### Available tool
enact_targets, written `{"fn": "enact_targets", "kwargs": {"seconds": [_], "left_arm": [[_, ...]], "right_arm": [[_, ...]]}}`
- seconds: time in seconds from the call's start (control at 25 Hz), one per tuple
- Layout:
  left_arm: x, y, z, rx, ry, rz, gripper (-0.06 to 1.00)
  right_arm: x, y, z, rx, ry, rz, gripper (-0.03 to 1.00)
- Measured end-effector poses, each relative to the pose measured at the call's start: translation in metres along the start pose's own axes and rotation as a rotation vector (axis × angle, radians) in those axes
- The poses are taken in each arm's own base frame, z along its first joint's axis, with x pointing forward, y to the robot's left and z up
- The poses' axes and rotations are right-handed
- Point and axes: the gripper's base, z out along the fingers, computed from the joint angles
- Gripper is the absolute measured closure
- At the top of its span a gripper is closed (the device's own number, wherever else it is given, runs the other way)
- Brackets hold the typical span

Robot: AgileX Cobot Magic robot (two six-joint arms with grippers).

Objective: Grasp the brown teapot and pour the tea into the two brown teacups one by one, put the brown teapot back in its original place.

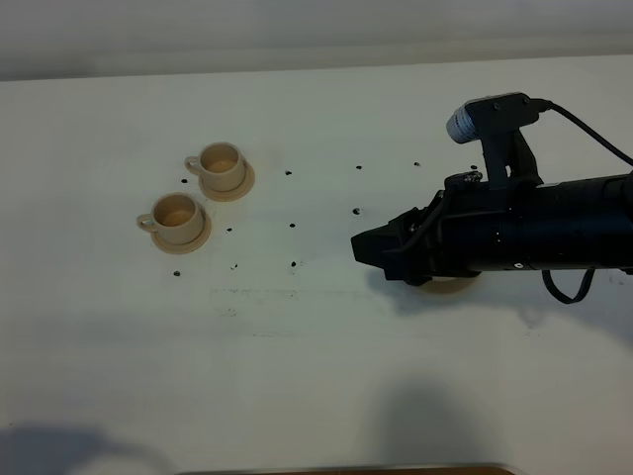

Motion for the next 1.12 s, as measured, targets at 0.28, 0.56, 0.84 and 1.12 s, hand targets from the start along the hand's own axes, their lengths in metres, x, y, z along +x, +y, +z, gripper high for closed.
{"fn": "enact_targets", "kwargs": {"seconds": [0.28, 0.56, 0.84, 1.12], "left_arm": [[0.0, 0.0, 0.0, 0.0, -0.001, 0.0, 0.42], [0.0, 0.0, 0.0, 0.0, -0.001, 0.0, 0.42], [0.0, 0.0, 0.0, 0.0, -0.001, 0.0, 0.42], [0.0, 0.0, 0.0, 0.0, -0.001, 0.0, 0.42]], "right_arm": [[0.003, -0.008, 0.012, 0.013, 0.016, 0.079, 0.5], [0.007, -0.018, 0.031, 0.014, 0.075, 0.149, 0.5], [-0.034, -0.015, 0.042, -0.013, 0.023, 0.108, 0.5], [-0.059, -0.011, 0.053, -0.066, 0.172, -0.173, 0.5]]}}
